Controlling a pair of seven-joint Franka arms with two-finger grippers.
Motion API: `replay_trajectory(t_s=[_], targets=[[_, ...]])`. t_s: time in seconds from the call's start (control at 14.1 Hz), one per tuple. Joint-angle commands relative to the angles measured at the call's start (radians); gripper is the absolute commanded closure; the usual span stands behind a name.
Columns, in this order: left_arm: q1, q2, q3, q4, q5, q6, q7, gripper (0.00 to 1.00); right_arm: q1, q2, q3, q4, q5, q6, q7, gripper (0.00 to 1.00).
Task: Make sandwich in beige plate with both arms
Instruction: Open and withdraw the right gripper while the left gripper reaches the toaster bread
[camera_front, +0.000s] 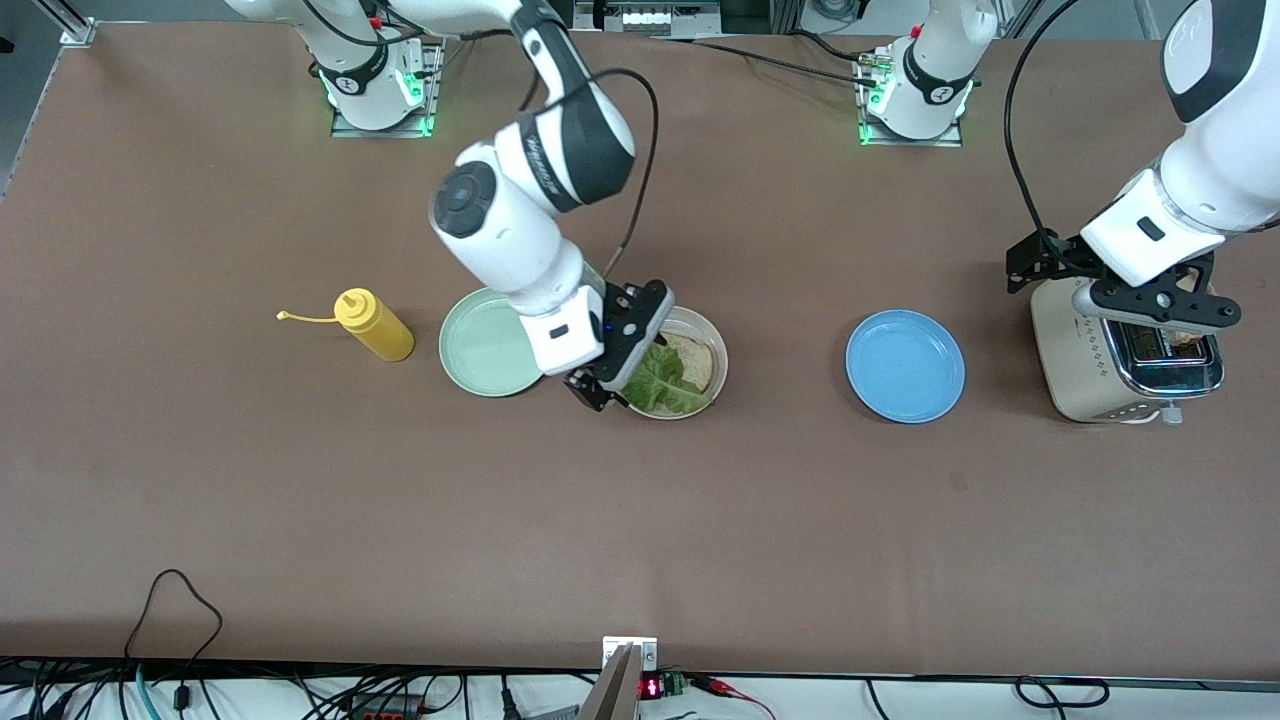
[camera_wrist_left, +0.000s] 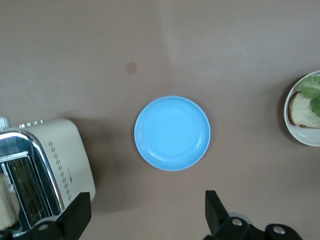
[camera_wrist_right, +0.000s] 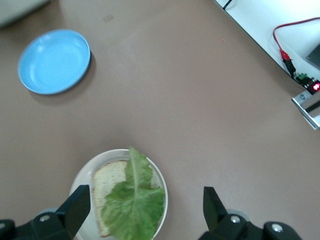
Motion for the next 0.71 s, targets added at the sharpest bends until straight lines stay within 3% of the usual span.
replay_trajectory(t_s=[0.0,0.07,0.21,0.42,0.64], targets=[[0.021,0.012,0.017,0.008,0.013,-0.029,-0.034,0.00,-0.042,-0.023,0.013,0.018,0.010,-0.065,0.118,0.00],[0.042,0.015,0.016,0.008,0.013,-0.036,-0.040,0.00,-0.078,-0.046,0.026,0.018,0.005,-0.086,0.175,0.00],[0.091,0.020,0.016,0.009,0.002,-0.072,-0.045,0.00,-0.176,-0.087,0.133,0.018,-0.063,-0.137,0.255,0.00],[0.177,0.061,0.022,0.031,0.023,-0.096,-0.028,0.00,-0.369,-0.170,0.356,-0.005,-0.285,-0.153,0.381,0.00],[0.249,0.115,0.022,0.056,0.176,-0.083,0.113,0.00,-0.569,-0.236,0.546,-0.025,-0.499,-0.240,0.432,0.00]])
